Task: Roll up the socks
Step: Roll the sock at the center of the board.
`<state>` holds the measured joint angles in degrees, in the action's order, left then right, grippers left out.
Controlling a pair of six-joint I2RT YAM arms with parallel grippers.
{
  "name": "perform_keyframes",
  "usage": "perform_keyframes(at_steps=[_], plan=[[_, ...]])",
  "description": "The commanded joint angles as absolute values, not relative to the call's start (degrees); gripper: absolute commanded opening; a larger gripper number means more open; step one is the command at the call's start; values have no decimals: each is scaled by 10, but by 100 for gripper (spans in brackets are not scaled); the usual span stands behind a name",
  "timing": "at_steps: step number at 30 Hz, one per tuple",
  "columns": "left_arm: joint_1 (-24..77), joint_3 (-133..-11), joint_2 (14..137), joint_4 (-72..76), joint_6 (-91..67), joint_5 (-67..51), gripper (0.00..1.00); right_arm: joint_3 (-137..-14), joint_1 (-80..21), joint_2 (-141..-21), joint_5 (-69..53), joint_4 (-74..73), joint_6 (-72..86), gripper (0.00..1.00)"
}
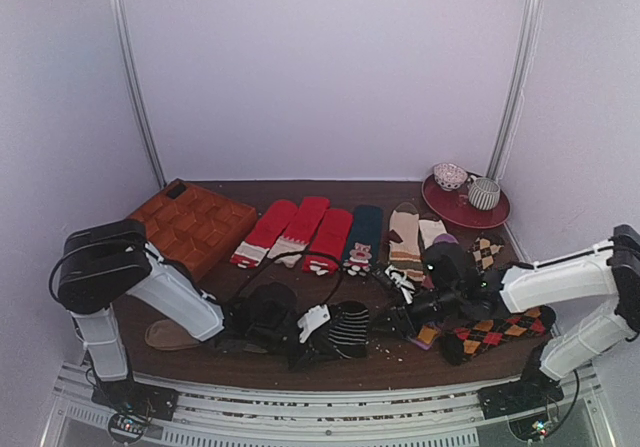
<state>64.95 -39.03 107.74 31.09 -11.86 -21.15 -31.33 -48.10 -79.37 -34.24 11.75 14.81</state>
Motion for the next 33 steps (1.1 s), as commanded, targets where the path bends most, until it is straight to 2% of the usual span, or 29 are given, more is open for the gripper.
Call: perform_keyframes(at_steps=[1,4,12,21,33], plan=[[652,-354,1130,191,-192,-258,0,-224,-539,-689,-163,283,61,37],[646,-349,1133,185,-205,-259,0,-188,-616,-661,-80,315,-29,38],[641,-354,1161,185,-214,-275,0,-196,-702,-743,-24,315,-83,37],[639,-352,1173,191,-213,-281,0,-216,-735,-836,-9,334,-105,36],[638,-345,1180,200,-209,-285,0,-218,-735,-882,47,376,-123,36]])
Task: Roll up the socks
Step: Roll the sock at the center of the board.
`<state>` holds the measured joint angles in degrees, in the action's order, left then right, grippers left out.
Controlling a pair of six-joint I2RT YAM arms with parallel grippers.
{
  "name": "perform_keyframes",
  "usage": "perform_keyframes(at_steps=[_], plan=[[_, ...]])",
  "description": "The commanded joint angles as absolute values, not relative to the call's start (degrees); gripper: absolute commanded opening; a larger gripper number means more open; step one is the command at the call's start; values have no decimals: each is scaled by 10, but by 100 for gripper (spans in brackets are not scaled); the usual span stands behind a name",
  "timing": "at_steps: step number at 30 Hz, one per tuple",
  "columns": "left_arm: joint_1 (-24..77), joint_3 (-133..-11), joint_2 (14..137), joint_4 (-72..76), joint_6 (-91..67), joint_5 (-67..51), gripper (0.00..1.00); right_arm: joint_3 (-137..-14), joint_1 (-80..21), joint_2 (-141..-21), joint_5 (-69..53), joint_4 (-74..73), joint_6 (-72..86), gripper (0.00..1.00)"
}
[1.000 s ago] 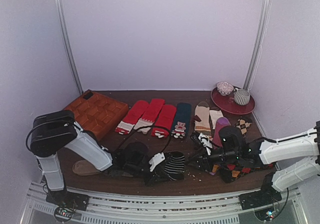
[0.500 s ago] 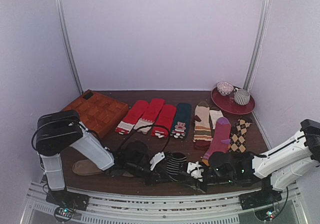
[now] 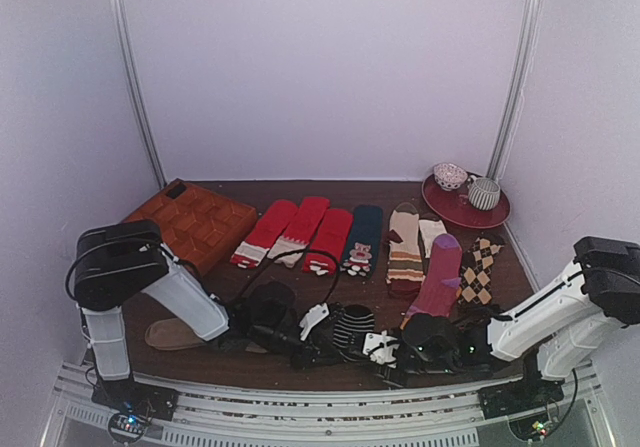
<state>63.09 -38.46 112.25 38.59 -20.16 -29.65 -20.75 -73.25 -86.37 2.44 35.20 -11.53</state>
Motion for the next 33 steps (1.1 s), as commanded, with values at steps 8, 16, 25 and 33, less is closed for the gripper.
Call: perform_keyframes(at_steps=[8,16,25,33], plan=[[638,-348,1183,198,-204,-288,0,-234,-734,-938,25,351,-94,26],[638,-337,1109,207,-173,-224,21,-237,-713,-921,-13,275,26,6],[641,-329,930,259,-25,-122,60,-253,-587,-981,-275,230,148,6],[649,-371,998,323,30,-180,58,-278,-541,-1043,-360,189,190,6]])
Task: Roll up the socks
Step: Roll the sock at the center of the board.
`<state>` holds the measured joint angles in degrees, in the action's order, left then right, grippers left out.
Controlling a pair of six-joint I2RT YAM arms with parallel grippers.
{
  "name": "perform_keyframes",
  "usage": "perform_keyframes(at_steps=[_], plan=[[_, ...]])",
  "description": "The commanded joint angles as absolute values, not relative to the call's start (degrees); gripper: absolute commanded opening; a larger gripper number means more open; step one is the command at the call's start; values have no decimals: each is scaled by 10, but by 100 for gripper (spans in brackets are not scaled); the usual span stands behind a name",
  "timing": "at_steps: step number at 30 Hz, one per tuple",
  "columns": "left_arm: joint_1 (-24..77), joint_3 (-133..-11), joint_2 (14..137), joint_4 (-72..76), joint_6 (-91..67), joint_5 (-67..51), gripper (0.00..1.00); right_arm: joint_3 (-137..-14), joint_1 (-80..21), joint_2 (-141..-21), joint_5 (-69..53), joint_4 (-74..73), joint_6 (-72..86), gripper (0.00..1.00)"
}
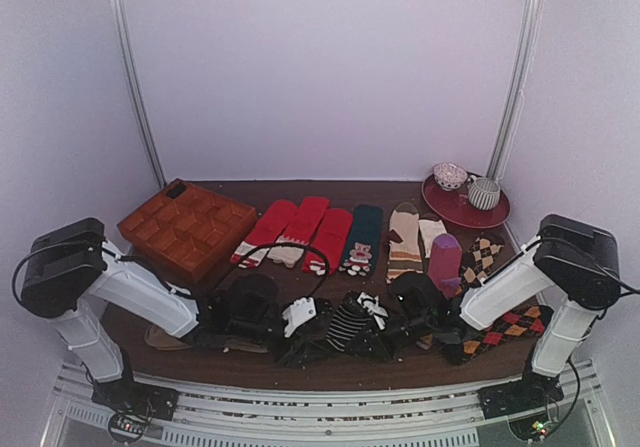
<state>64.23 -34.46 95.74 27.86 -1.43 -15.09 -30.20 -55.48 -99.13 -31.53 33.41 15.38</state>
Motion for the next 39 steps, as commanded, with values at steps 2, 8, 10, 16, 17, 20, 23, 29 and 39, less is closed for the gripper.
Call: perform_keyframes(at_steps=[2,8,10,16,17,20,23,29,39], plan=[[651,-376,1020,336,32,-186,58,-276,-535,-1043,-364,180,189,6],[651,-385,1041,356,52,-191,58,-283,-528,-1048,-366,165,188,6],[651,-392,1045,353,61,-191,57,-288,-526,-1052,-369,160,187,6],[651,-398,1056,369,65,-193,54,-292,-521,-1065,-370,157,189,6],[651,-396,1056,375,65,-193,54,-291,-522,-1064,-369,158,189,6],[652,-409,1069,360,73,-200,41,-289,-518,-1063,-367,159,191,6],[651,-410,1086,364,71,-200,36,-288,-516,-1066,-369,160,191,6],[649,-415,1105,364,68,-194,30,-287,-514,-1066,-369,162,193,6],[639,-431,1114,304,33,-210,0,-293,-512,-1058,-362,160,192,11]])
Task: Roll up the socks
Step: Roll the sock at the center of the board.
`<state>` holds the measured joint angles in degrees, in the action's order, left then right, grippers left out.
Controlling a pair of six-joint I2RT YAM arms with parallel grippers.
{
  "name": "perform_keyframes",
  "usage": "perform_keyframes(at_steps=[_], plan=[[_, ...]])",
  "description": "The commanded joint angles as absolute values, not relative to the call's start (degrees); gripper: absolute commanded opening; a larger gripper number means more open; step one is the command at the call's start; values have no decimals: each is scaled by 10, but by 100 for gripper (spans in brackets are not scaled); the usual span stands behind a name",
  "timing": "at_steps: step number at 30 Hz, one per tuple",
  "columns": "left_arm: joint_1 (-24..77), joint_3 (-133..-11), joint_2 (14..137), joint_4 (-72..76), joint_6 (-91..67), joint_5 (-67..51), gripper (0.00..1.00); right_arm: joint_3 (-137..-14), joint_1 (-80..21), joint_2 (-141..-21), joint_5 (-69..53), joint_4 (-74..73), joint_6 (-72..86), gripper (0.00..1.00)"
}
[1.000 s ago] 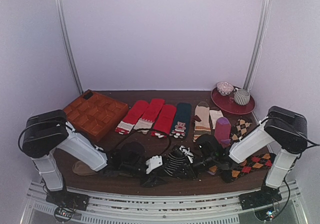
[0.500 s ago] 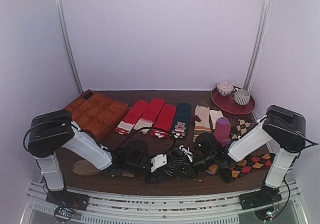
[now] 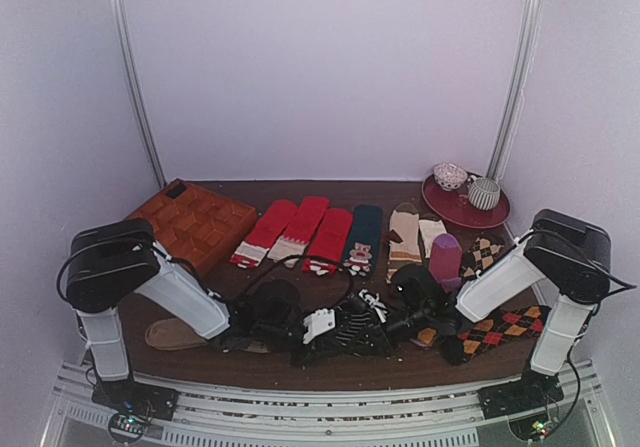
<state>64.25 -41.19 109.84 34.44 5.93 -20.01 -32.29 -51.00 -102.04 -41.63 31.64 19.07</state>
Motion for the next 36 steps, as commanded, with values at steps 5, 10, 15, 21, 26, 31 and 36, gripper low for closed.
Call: perform_keyframes(at_steps=[5,10,15,21,26,31,36], plan=[[610,-446,1160,225,-41,-259,0,-281,-512,-955,-324,184,176,28],[601,-435,1200,185,-89,-287,0,-233,-545,-794,-212,257,108,39],[593,-424,1230,175,-117,-307,0,-196,-602,-733,-90,306,3,43],[590,-416,1231,167,-121,-309,0,-214,-634,-787,-57,311,-52,44],[589,-417,1231,162,-120,-308,0,-220,-635,-828,-50,344,-73,44],[589,-421,1233,158,-118,-306,0,-238,-636,-860,-75,338,-76,43],[589,-419,1236,156,-115,-305,0,-250,-635,-883,-92,341,-69,40]])
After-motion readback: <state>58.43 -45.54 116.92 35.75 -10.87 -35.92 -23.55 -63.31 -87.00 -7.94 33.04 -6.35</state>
